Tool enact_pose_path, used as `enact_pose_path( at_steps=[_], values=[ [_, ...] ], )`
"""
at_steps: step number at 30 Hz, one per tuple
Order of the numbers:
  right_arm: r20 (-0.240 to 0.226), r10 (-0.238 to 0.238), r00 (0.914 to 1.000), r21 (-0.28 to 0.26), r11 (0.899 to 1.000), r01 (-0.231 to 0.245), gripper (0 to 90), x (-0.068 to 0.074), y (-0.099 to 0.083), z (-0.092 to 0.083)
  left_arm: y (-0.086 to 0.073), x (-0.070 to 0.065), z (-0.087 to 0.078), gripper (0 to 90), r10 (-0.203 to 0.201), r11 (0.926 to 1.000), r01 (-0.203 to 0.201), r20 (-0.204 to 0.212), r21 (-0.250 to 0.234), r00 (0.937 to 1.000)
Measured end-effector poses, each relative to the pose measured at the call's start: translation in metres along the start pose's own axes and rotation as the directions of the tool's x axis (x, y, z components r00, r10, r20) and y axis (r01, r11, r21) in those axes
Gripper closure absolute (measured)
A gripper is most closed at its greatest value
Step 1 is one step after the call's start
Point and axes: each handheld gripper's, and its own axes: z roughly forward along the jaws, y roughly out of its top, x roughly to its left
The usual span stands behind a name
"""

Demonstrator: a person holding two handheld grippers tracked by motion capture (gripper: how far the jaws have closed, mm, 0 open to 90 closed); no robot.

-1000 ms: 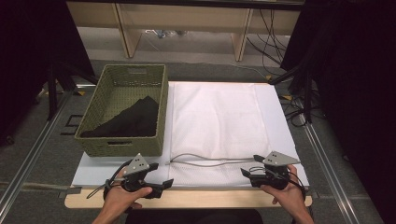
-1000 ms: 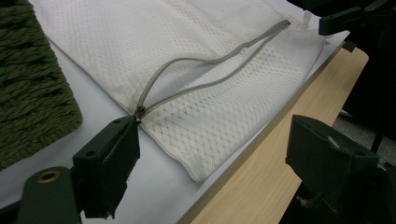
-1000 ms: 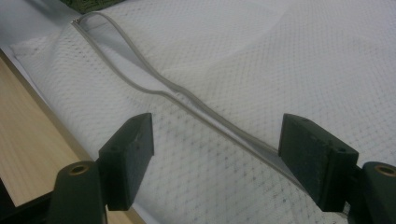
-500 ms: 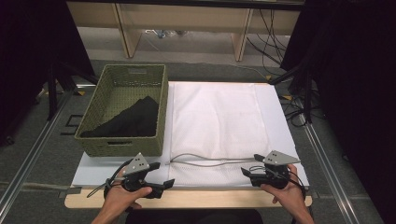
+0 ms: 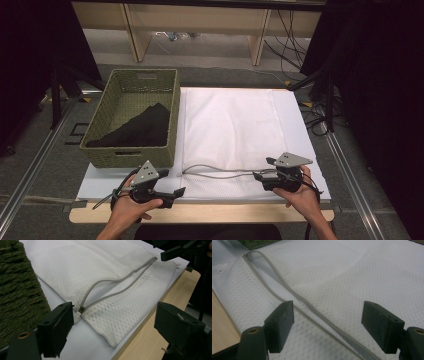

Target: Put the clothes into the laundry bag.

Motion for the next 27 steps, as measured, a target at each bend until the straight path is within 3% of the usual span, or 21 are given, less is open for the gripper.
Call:
enact_pose_path(
  at_steps=[1,4,5,6,11,14,17,26,27],
  values=[
    [0.0,0.0,1.0,0.0,1.0,0.0,27.0,0.0,0.0,0.0,0.0,0.0,0.0,15.4,-0.01,0.9999,0.01,-0.009,0.005,0.9999],
    [-0.021,-0.02,0.9996,0.027,0.999,0.02,26.7,-0.001,0.006,0.01,0.0,0.001,-0.001,15.4,0.009,0.9999,-0.009,-0.012,0.013,0.9999],
    [-0.023,-0.045,0.9987,0.029,0.999,0.046,26.7,0.002,0.011,0.018,0.0,0.002,-0.001,15.5,0.016,0.9998,-0.016,-0.01,0.014,0.9998],
    [-0.04,-0.051,0.9979,0.034,0.998,0.052,26.5,0.004,0.014,0.023,0.0,0.001,-0.001,15.5,-0.002,0.9999,0.002,-0.01,0.015,0.9999],
    [-0.054,-0.103,0.9932,0.048,0.993,0.105,26.2,0.011,0.028,0.039,0.0,0.001,-0.001,15.6,-0.005,0.9998,0.005,-0.014,0.019,0.9999],
    [-0.081,-0.131,0.9881,0.086,0.987,0.138,24.7,0.018,0.036,0.051,-0.001,0.002,-0.001,15.6,-0.013,0.9999,0.013,-0.017,0.009,0.9998],
    [-0.095,-0.201,0.9749,0.111,0.971,0.211,23.3,0.027,0.044,0.068,-0.002,0.004,-0.002,15.6,-0.015,0.9998,0.016,-0.022,0.016,0.9996],
    [-0.117,-0.242,0.9632,0.128,0.958,0.256,23.3,0.042,0.057,0.099,-0.001,0.003,-0.002,15.6,-0.016,0.9996,0.016,-0.023,0.024,0.9996],
    [-0.119,-0.258,0.9588,0.134,0.953,0.273,23.3,0.044,0.059,0.102,-0.001,0.003,-0.002,15.6,-0.015,0.9996,0.016,-0.023,0.024,0.9996]
  ],
)
